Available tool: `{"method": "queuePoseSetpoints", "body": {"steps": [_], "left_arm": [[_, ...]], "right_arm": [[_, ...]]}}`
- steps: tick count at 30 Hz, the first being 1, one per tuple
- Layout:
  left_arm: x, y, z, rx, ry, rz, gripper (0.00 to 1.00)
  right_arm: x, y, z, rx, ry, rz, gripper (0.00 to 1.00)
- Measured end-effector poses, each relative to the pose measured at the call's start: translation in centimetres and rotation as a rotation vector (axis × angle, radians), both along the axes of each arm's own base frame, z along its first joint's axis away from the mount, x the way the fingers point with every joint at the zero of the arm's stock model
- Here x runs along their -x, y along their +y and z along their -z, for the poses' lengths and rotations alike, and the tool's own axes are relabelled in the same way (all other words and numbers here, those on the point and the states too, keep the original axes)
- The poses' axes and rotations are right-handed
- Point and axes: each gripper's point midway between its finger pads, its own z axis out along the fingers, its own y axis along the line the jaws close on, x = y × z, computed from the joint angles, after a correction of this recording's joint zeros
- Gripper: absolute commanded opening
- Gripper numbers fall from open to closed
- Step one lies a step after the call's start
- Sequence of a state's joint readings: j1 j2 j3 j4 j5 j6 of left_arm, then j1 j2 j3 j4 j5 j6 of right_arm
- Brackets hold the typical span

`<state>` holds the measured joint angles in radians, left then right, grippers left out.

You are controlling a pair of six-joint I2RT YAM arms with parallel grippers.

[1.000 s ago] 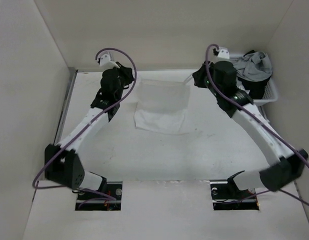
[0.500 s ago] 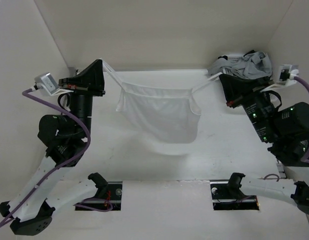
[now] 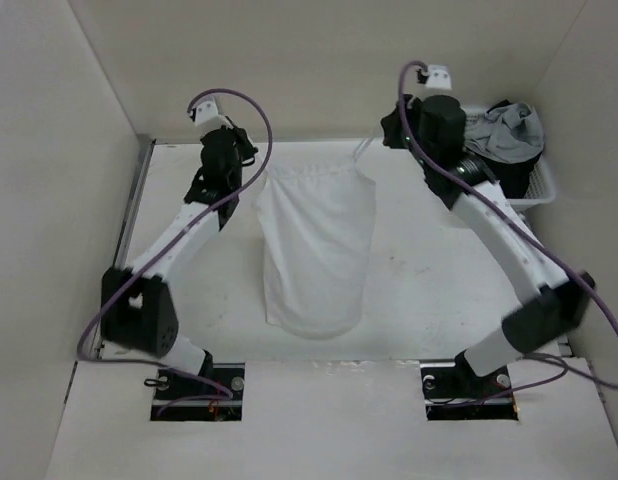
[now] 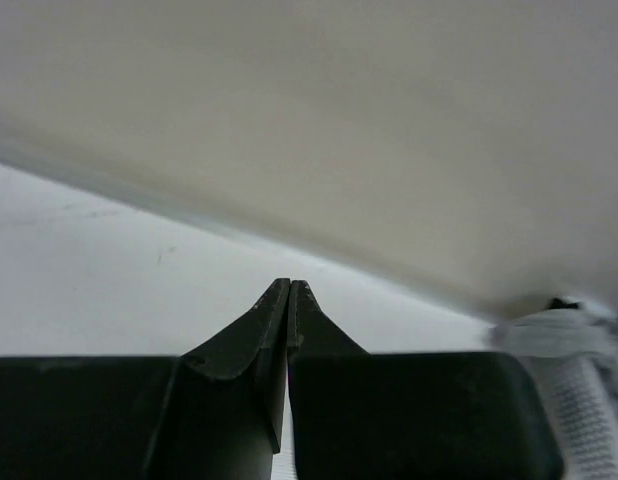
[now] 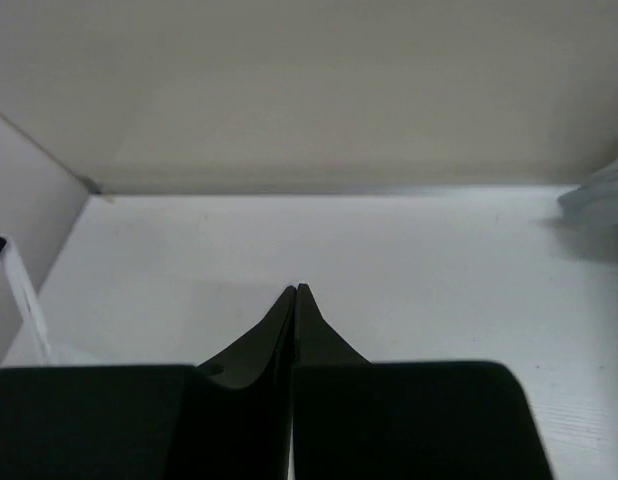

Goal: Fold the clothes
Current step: Flatten the tank top out

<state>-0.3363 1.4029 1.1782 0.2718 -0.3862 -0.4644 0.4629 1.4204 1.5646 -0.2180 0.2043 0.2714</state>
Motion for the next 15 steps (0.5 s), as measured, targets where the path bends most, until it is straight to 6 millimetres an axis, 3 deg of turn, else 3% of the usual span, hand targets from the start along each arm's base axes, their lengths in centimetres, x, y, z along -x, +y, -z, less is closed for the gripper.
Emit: {"method": "queuePoseSetpoints", "body": {"steps": [2, 4, 7, 9, 11, 12, 15], "left_arm": [[-4.6, 0.2, 5.9, -0.018, 0.136, -0.012, 0.00], [-8.6, 0.1, 10.2, -0.028, 0.231, -0.016, 0.01], [-13.0, -0.4, 14.1, -0.038, 0.310, -0.010, 0.07], [-14.4, -0.3, 15.5, -0.039, 0.338, -0.011, 0.21], [-14.3, 0.0, 16.1, -0.038, 0.361, -0.014, 0.31], [-14.3, 0.2, 15.7, -0.030, 0.354, -0.017, 0.32], [-12.3, 0.5, 15.3, -0.011, 0.339, -0.020, 0.28]], "right_arm": [[-5.5, 1.0, 4.6, 0.013, 0.108, -0.009, 0.00], [-10.5, 1.5, 9.3, 0.024, 0.208, -0.007, 0.00], [-15.9, 1.4, 16.1, 0.035, 0.338, 0.011, 0.01], [-17.5, 0.8, 19.3, 0.033, 0.408, 0.026, 0.08], [-18.3, 0.0, 20.7, 0.018, 0.449, 0.042, 0.28], [-18.4, -0.3, 20.7, 0.005, 0.454, 0.050, 0.38], [-18.5, -0.9, 19.1, -0.026, 0.427, 0.059, 0.49]]}}
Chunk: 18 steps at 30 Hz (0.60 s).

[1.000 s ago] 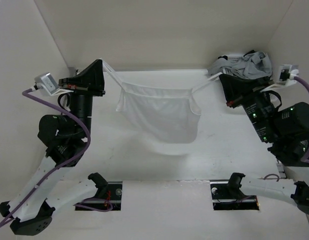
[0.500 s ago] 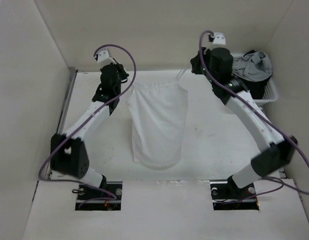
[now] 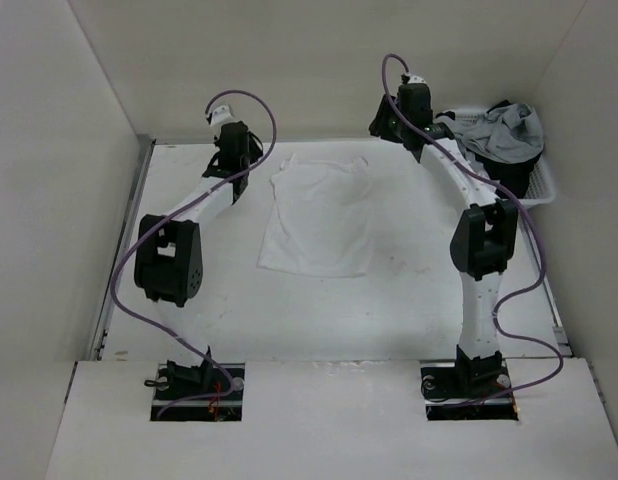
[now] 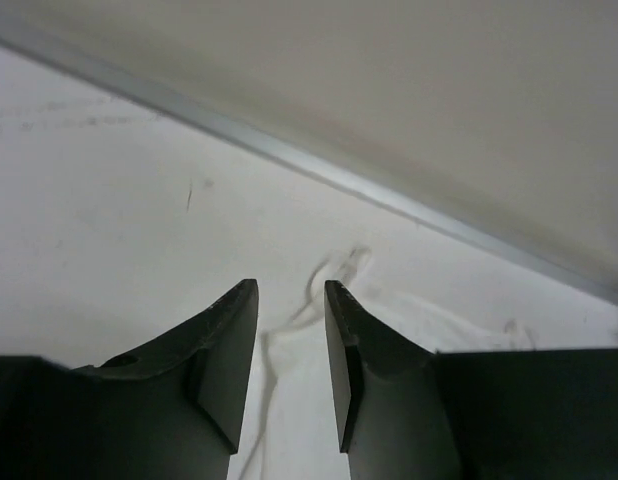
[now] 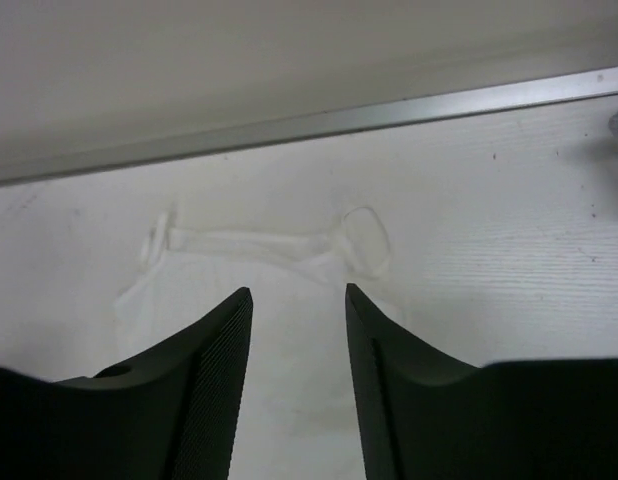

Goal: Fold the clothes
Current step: Flatten the tank top out, then fold the tank top

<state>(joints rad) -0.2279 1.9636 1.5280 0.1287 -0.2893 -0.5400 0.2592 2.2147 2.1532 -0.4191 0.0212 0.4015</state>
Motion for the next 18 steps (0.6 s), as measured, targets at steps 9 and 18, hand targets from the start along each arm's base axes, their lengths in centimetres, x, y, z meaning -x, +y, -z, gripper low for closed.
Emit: {"method": "queuePoseSetpoints", "body": {"steps": [9, 18], "left_arm": [[18.2, -3.9, 8.4, -0.026, 0.208, 0.103, 0.20], [25.9, -1.6, 13.0, 0.009, 0.360, 0.145, 0.41]], "right_arm": [[12.8, 0.3, -0.3, -0.104, -0.025, -0.025, 0.02], [22.9, 1.5, 8.2, -0.131, 0.095, -0.076, 0.27]]}}
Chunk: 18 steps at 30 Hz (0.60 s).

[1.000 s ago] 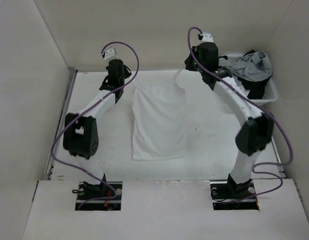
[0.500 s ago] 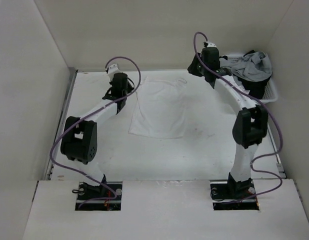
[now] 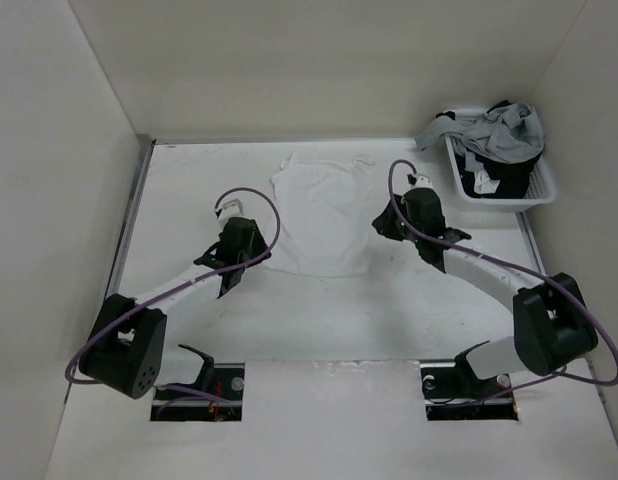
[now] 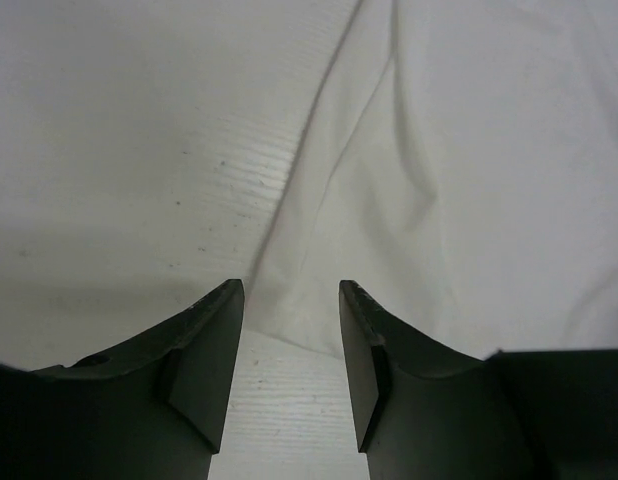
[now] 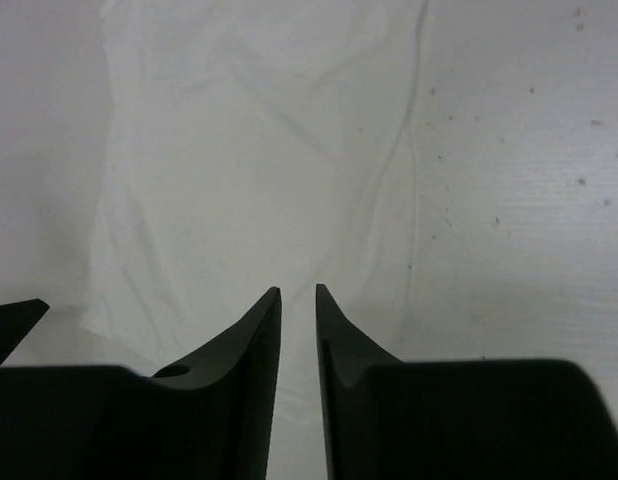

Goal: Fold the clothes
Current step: Fold the tank top

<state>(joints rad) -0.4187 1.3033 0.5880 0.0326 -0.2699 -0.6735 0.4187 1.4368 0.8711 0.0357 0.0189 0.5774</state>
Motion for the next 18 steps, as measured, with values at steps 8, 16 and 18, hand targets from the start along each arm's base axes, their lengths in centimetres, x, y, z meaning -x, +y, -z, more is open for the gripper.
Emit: {"method": "queuePoseSetpoints", "body": {"steps": [8, 16, 18], "left_arm": [[0.7, -1.2, 2.4, 0.013, 0.076, 0.052, 0.32], [0.8, -1.1, 3.1, 0.007, 0.094, 0.050, 0.32], [1.0, -1.0, 3.8, 0.004, 0.115, 0.053, 0.27]], "right_arm": [[3.0, -2.3, 3.9, -0.014, 0.052, 0.057, 0.47], [2.9, -2.5, 7.5, -0.018, 0.144, 0.088, 0.46], [3.0, -2.3, 8.3, -0.026, 0.164, 0.086, 0.45]]}}
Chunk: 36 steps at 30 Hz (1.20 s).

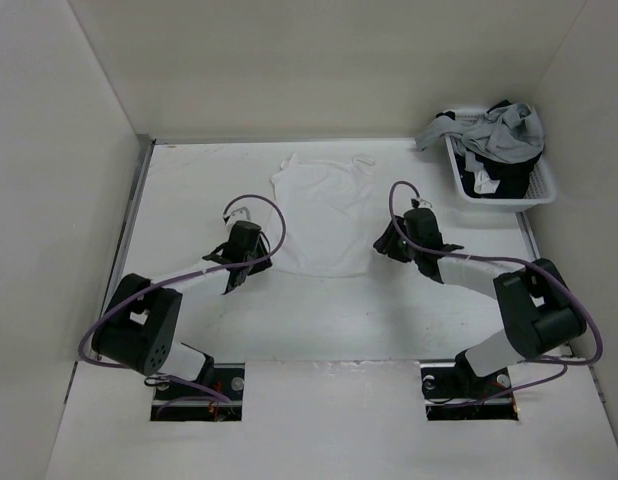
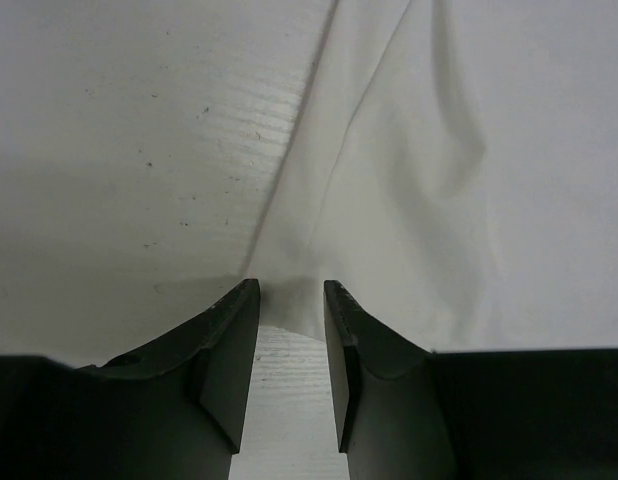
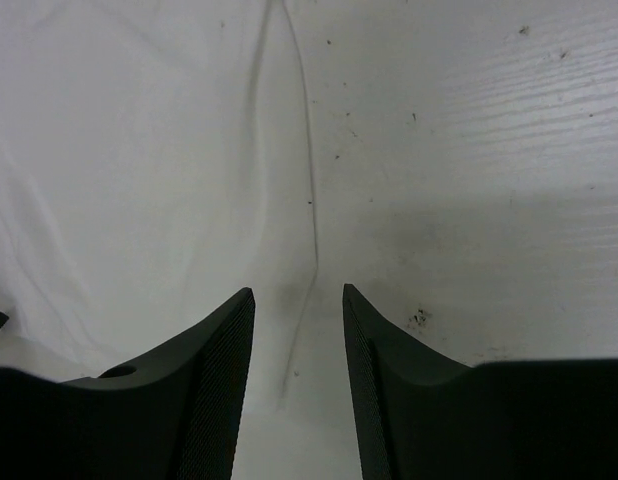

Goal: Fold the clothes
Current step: Fold the tank top

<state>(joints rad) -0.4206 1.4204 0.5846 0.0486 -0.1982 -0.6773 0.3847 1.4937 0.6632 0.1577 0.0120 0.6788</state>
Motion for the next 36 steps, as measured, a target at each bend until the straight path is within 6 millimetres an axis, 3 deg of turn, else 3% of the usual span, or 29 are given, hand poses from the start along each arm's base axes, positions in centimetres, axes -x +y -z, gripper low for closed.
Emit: {"method": "queuePoseSetpoints", "body": {"steps": [3, 5, 12, 18, 21, 23, 26, 28, 32, 36], "left_arm": [[0.2, -0.2, 0.7, 0.003, 0.023, 0.010, 0.14], [0.2, -0.3, 0.7, 0.009, 0.022, 0.014, 0.09], [0.3, 0.4, 0.6, 0.021, 0.013, -0.002, 0.03], [0.4, 1.5, -0.9, 0.058, -0.039, -0.046, 0.02], [0.1, 1.5, -3.0, 0.090, -0.102, -0.056, 0.02], [-0.1, 1.5, -4.4, 0.109, -0.145, -0.058, 0.02], [-0.3, 1.4, -5.5, 0.125, -0.181, -0.059, 0.02], [-0.4, 1.5, -5.6, 0.127, -0.184, -0.062, 0.02], [-0.3, 1.6, -5.2, 0.123, -0.176, -0.067, 0.02], [-0.2, 1.9, -4.7, 0.118, -0.163, -0.072, 0.02]], "right_arm": [[0.2, 0.4, 1.4, -0.009, 0.037, -0.009, 0.41], [0.3, 0.6, 2.4, -0.013, 0.068, -0.013, 0.33], [-0.8, 1.5, 2.7, -0.047, 0.073, -0.014, 0.03], [-0.5, 1.7, 0.9, -0.070, 0.032, -0.014, 0.01], [1.6, 1.9, -2.1, -0.079, -0.017, -0.038, 0.04], [3.3, 2.4, -4.9, -0.088, -0.060, -0.071, 0.10], [5.8, 3.0, -8.4, -0.102, -0.119, -0.115, 0.36], [6.8, 2.8, -9.4, -0.100, -0.133, -0.126, 0.50], [6.6, 1.8, -8.0, -0.057, -0.096, -0.094, 0.55], [6.0, 1.8, -3.1, 0.011, 0.024, -0.080, 0.54]]}}
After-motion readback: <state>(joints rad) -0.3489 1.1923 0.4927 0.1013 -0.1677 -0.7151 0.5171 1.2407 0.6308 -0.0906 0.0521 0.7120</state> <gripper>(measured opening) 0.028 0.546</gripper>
